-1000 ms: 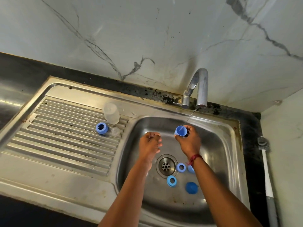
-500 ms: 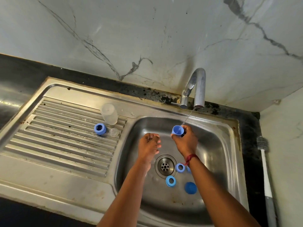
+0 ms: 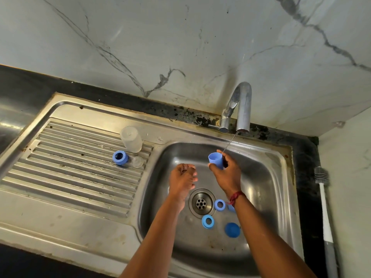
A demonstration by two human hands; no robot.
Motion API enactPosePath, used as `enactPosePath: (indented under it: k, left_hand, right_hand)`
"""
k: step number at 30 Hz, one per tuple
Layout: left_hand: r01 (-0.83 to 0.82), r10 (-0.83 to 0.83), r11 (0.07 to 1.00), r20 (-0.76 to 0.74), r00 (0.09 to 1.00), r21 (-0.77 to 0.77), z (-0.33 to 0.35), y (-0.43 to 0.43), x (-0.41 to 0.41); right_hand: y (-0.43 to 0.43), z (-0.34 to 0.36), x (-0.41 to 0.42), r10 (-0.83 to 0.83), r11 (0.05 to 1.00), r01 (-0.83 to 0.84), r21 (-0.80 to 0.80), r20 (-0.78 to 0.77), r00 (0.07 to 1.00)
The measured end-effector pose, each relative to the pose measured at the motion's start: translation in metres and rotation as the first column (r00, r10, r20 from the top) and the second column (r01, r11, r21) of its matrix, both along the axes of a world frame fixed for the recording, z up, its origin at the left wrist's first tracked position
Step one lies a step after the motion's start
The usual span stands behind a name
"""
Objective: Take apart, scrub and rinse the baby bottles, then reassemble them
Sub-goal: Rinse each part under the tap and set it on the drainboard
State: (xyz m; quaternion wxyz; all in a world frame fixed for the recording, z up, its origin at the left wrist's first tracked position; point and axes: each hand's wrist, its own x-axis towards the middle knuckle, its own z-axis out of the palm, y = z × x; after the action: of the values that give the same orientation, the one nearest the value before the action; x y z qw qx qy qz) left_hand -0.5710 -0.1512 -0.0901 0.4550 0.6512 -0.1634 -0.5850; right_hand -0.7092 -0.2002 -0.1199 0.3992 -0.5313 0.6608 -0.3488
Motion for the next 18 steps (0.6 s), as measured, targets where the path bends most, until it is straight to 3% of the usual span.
enactPosePath:
  k: [4,11,15,18]
  left_hand:
    - [0.002,-0.002,1.000,-0.007,1.000,0.001,-0.001,-0.002,-0.001]
    - [0.070,-0.070,0.997,0.031,0.997,-0.017,-0.003,-0.008,-0.005]
    - [0.192,-0.190,0.980,0.037,0.981,-0.056,0.000,-0.017,-0.011]
    - [0.243,-0.244,0.968,-0.006,0.970,-0.059,0.003,-0.024,-0.017]
  right_hand:
    - [-0.003,-0.005,-0.005,0.106,0.990,-0.096,0.104,-0.097,0.990]
    - [-0.002,-0.001,-0.013,-0.064,0.998,0.064,0.026,0.003,0.998]
    - [-0.005,0.002,-0.017,-0.047,0.998,0.041,0.050,0.118,0.992]
    - [-0.010,0.012,-0.016,-0.049,0.993,0.015,0.120,0.290,0.956]
